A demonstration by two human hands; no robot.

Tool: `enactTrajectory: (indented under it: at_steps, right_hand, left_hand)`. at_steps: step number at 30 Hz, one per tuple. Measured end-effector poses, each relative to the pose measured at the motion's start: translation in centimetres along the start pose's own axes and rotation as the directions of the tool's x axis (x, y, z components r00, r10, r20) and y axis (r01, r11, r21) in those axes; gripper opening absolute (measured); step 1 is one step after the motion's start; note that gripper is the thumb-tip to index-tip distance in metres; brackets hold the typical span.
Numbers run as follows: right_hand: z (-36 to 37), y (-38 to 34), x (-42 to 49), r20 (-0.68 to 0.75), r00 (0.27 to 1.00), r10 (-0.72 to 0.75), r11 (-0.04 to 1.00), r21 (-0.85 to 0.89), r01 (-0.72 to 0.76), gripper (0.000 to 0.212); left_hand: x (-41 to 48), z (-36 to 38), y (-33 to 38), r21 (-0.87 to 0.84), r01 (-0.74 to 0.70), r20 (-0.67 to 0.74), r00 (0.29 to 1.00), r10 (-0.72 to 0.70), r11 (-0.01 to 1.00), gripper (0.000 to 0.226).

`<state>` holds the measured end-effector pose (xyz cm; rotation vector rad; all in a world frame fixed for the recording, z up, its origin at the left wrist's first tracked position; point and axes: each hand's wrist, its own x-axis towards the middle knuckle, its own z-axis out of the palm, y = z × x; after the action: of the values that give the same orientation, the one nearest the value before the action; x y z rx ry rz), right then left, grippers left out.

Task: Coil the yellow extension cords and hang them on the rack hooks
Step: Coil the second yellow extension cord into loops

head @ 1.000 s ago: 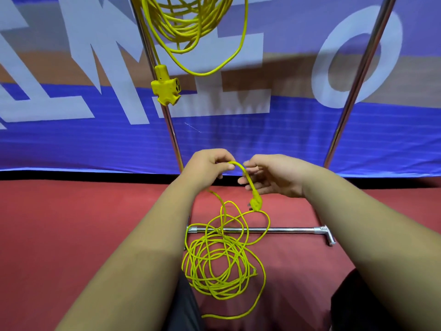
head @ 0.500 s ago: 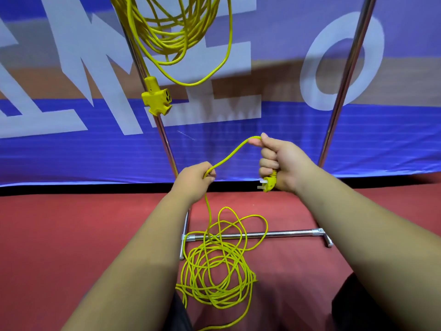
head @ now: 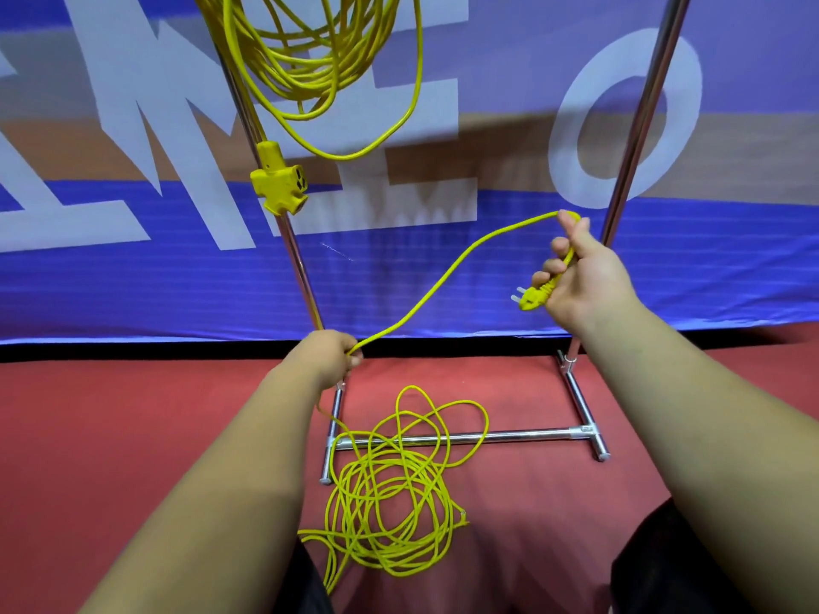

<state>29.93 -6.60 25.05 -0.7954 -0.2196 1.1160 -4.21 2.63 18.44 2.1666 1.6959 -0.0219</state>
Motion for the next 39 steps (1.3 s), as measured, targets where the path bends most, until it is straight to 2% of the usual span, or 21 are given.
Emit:
enactTrajectory:
  at_steps: [3,6,8,9,12,14,15,17,20,24,28,30,33,35,36,37,39]
  right_hand:
    - [0.3,0.7,-0.1,0.007,1.000,0.014,0.991,-0.134,-0.013,0.027]
    - [0.9,1.5,-0.3,0.057,0.998,0.035,0.971,-0.237,-0.020,0.024]
    - [1.2,2.0,-0.4,0.077,0.995,0.060,0.931,-0.364,-0.028,0.021]
    - [1.3,2.4,-0.4,0.081,0.994,0.071,0.901,-0.434,-0.029,0.022]
    - [1.1,3.5,0.0,0.106,0.989,0.104,0.791,-0.611,-0.017,0.034]
    - [1.0,4.1,0.0,0.118,0.976,0.184,0.699,-0.713,-0.045,0.038]
    - [1.1,4.5,-0.3,0.125,0.962,0.241,0.647,-0.760,-0.064,0.036]
    - [1.3,5.2,-1.1,0.125,0.924,0.361,0.541,-0.835,-0.098,0.028]
    - [1.8,6.4,-2.2,0.114,0.858,0.501,0.432,-0.892,-0.134,0.025]
    - [2.1,7.3,-3.3,0.138,0.796,0.590,0.381,-0.916,-0.124,0.029]
    - [2.3,7.6,-3.6,0.181,0.798,0.574,0.330,-0.944,-0.023,0.028]
    - [2.2,7.6,-3.6,0.219,0.787,0.576,0.299,-0.953,0.046,0.029]
    - [2.2,7.2,-3.3,0.287,0.762,0.581,0.400,-0.916,0.040,0.021]
    - [2.3,6.4,-2.9,0.289,0.776,0.560,0.489,-0.872,-0.028,0.019]
    - [2.3,6.0,-2.6,0.282,0.781,0.558,0.510,-0.858,-0.055,0.020]
    - [2.2,5.6,-2.4,0.272,0.781,0.562,0.507,-0.859,-0.065,0.019]
    - [1.7,4.9,-2.3,0.245,0.775,0.583,0.449,-0.892,-0.056,0.020]
  left_hand:
    - [-0.1,-1.2,1.5,0.035,-0.134,-0.020,0.991,0.134,0.990,0.011]
    - [-0.8,-1.9,3.3,0.273,-0.309,-0.013,0.946,0.325,0.911,0.025]
    - [-1.2,-2.0,4.5,0.476,-0.457,-0.003,0.853,0.521,0.751,0.037]
    - [-1.5,-2.0,5.0,0.502,-0.518,-0.018,0.794,0.608,0.693,0.040]
    - [-1.7,-2.2,5.9,0.448,-0.675,-0.113,0.608,0.786,0.586,0.045]
    - [-2.2,-2.2,6.3,0.407,-0.705,-0.169,0.566,0.807,0.580,0.056]
    - [-2.7,-2.2,6.8,0.370,-0.707,-0.190,0.579,0.793,0.604,0.062]
    - [-3.7,-2.1,7.6,0.234,-0.680,-0.232,0.655,0.719,0.695,0.064]
    - [-4.3,-2.5,8.4,-0.010,-0.566,-0.315,0.784,0.534,0.825,0.029]
    - [-4.1,-2.8,7.7,-0.004,-0.482,-0.265,0.845,0.464,0.876,0.032]
    - [-3.9,-1.8,7.2,-0.029,-0.459,-0.117,0.884,0.453,0.888,0.032]
    - [-3.6,-1.7,7.3,-0.048,-0.463,-0.108,0.883,0.457,0.885,0.033]
    - [-2.8,-1.6,6.1,0.008,-0.445,-0.075,0.893,0.444,0.896,0.026]
    - [-2.0,-1.1,4.2,0.038,-0.379,0.022,0.925,0.378,0.925,0.020]
    - [-1.7,-1.0,3.3,-0.002,-0.338,0.063,0.939,0.337,0.941,0.017]
    - [-1.5,-0.9,2.6,-0.050,-0.298,0.079,0.950,0.301,0.953,0.016]
    - [-1.2,-1.4,2.0,-0.132,-0.266,0.013,0.963,0.270,0.955,0.013]
